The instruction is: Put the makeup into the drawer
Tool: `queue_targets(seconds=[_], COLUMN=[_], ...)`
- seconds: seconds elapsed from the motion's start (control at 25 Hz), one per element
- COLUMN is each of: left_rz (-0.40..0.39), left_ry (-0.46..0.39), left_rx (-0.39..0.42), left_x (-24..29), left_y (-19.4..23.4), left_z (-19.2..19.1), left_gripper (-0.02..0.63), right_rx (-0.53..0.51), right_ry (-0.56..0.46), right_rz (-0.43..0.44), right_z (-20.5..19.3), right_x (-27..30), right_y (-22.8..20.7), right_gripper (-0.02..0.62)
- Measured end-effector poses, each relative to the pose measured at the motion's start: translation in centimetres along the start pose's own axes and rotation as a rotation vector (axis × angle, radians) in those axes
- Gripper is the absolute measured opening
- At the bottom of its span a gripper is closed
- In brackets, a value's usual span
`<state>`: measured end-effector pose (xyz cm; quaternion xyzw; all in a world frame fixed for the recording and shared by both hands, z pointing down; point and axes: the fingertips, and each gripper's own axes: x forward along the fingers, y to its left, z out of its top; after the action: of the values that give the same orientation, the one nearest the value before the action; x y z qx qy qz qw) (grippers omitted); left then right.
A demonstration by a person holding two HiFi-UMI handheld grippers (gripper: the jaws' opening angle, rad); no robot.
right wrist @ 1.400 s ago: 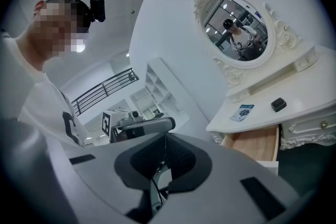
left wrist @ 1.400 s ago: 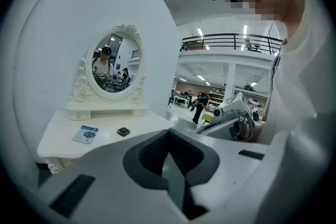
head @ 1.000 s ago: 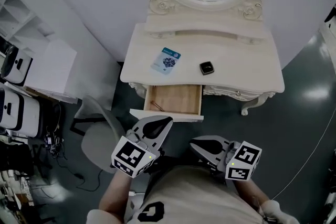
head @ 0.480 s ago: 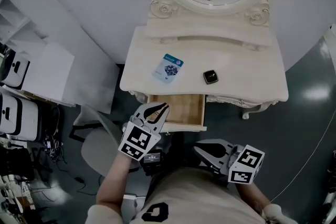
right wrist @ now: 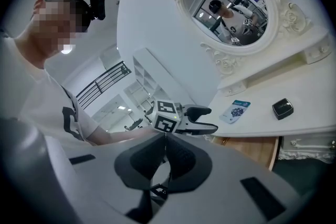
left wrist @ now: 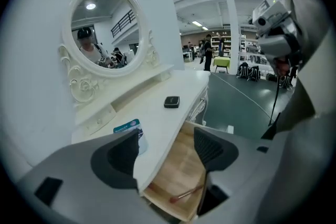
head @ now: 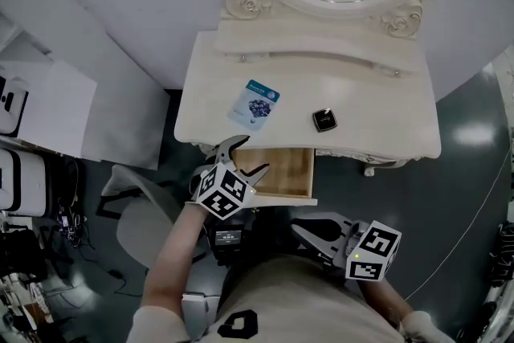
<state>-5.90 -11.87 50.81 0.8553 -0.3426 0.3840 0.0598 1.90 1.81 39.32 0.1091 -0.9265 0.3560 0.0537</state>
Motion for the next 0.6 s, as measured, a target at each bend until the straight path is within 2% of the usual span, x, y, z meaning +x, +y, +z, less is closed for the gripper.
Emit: queue_targets(seconds=[0.28,0.6], left_rz=[-0.060,-0.154], left_ry=[0.144,0.252], left_rx=[0.094,0.101], left_x=[5.7,9.4], left_y=[1.6,2.5], left_z=[-3.1,-5.8], left_gripper=[0.368,0.388], right_rx=[0.014,0.050], right_ry=[0.018,0.012], right_rz=[-0.015,-0.060], right_z=[0.1,-0.2], right_x=[0.8,-0.1], right_y=[-0.7,-1.7], right_gripper=[0.028,0.029])
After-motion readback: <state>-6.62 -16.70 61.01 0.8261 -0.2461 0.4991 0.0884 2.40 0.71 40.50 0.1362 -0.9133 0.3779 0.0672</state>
